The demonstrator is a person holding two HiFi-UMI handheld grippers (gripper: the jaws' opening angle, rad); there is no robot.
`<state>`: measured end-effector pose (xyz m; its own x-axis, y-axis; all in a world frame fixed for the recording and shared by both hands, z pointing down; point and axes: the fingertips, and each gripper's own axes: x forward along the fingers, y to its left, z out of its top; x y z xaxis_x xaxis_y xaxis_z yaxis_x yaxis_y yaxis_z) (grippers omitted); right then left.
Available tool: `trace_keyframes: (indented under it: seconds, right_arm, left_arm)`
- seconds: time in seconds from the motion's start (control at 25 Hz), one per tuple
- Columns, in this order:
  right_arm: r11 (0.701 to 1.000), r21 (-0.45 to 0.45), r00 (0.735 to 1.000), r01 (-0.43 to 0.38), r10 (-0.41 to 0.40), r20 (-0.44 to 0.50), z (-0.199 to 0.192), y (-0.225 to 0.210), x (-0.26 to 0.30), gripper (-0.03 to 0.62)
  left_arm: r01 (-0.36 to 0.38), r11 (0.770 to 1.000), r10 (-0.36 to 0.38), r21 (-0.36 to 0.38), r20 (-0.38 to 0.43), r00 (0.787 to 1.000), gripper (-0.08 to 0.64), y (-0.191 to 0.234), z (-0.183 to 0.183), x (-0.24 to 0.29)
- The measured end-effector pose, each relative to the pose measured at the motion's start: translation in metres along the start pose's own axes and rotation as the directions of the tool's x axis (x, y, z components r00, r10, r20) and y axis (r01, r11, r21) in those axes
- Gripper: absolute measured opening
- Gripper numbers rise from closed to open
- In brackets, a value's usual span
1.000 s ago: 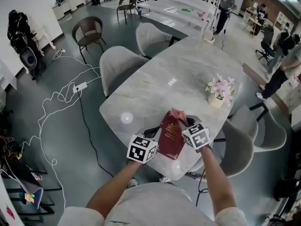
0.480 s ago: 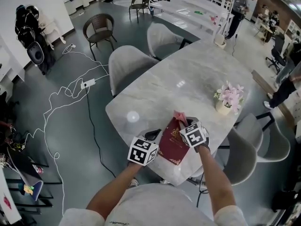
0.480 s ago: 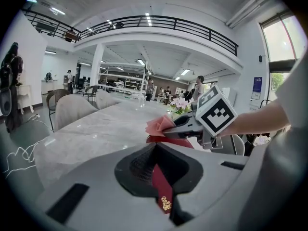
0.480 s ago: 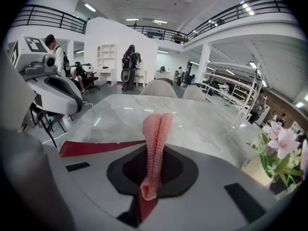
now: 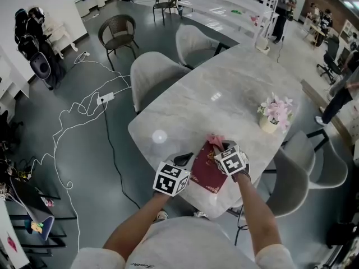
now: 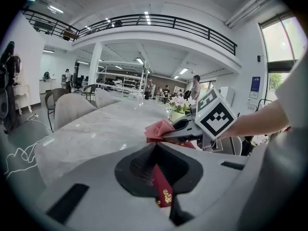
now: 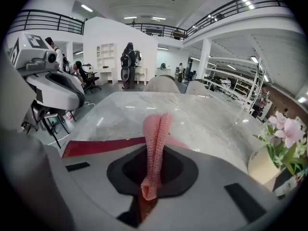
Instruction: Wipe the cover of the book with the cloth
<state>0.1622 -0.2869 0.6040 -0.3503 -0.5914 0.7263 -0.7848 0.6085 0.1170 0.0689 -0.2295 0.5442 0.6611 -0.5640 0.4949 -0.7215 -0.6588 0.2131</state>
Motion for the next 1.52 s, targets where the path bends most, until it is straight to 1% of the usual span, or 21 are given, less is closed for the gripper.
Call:
trace_keyframes:
  seconds: [0.4, 1.04, 1.52]
  right_arm:
    - [1.000, 0.024, 1.000, -0.014, 0.014, -0.010, -0.007, 0.024, -0.006, 0.018]
    - [0.998, 0.059, 1.000, -0.014, 0.015, -0.014, -0.018, 0.060, -0.018, 0.018]
    - [0.996, 0.091, 1.000, -0.019, 0.021, -0.023, -0.027, 0.090, -0.032, 0.018]
  left_arm:
    - [0.029, 0.999, -0.029, 0.014, -0.006, 1.000, 0.008, -0.001, -0.006, -0.012]
    - [0.049, 0.998, -0.048, 0.025, -0.031, 0.998, 0.006, 0.000, -0.021, -0.032]
    - [0.104, 0.993, -0.102, 0.054, -0.041, 0.994, 0.006, -0.009, -0.028, -0.043]
